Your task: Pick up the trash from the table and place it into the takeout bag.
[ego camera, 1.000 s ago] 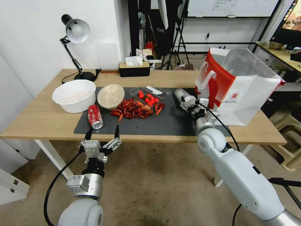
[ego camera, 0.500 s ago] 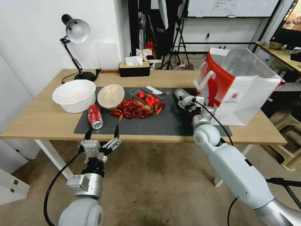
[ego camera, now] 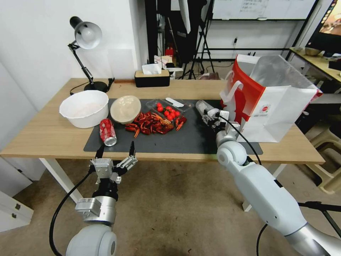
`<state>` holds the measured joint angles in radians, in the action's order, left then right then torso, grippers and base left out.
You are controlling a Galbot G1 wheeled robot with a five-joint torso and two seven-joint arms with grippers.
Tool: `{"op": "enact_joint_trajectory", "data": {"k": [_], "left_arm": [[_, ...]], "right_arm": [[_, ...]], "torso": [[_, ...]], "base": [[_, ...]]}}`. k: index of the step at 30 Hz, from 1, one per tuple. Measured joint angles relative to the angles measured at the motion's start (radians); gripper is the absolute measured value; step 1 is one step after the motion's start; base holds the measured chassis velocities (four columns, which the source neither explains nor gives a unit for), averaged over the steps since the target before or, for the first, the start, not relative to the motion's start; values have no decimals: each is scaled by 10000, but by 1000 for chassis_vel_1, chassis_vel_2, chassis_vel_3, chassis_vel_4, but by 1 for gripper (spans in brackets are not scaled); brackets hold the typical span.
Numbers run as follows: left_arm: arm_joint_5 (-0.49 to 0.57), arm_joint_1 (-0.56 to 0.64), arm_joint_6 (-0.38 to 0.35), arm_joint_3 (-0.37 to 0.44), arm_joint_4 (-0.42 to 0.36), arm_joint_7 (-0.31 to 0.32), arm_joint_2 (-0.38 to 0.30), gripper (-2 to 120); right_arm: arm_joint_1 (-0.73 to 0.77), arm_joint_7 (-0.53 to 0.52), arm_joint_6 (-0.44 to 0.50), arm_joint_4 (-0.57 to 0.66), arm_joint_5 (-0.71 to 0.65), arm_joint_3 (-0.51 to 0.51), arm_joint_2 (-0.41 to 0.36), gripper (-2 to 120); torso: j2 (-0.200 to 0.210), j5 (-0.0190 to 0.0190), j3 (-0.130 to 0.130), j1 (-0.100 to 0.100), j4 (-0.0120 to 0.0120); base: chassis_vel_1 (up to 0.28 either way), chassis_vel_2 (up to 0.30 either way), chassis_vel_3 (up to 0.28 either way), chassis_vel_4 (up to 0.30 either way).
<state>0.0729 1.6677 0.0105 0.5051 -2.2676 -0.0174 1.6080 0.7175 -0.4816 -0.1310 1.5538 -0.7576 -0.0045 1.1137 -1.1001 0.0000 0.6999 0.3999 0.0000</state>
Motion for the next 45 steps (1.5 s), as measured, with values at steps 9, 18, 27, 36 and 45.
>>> {"op": "enact_joint_trajectory", "data": {"k": [9, 18, 27, 36, 45], "left_arm": [[-12, -4, 9, -17, 0, 0, 0, 100], [-134, 12, 24, -144, 23, -14, 0, 100], [-199, 74, 25, -163, -55, -32, -1, 100], [-333, 143, 62, -272, -78, -46, 0, 100], [-348, 208, 104, -279, -143, -52, 0, 100]], "right_arm": [[302, 633, 669, 1113, -162, 198, -283, 74], [206, 2333, 1768, 2735, -865, 807, -942, 74], [-786, 2165, 1521, 3705, -1830, 1989, -1698, 74], [-1343, -293, -769, 3845, -1858, 3080, -2526, 74], [-1065, -1783, -2945, 3550, -1715, 3387, -2582, 73]], "torso": [[1, 0, 2, 1, 0], [1, 0, 1, 0, 1], [1, 1, 1, 1, -1], [1, 2, 1, 1, 2], [2, 1, 1, 1, 0]], "base": [[0, 0, 0, 0], [0, 0, 0, 0], [0, 0, 0, 0], [0, 0, 0, 0], [0, 0, 0, 0]]}}
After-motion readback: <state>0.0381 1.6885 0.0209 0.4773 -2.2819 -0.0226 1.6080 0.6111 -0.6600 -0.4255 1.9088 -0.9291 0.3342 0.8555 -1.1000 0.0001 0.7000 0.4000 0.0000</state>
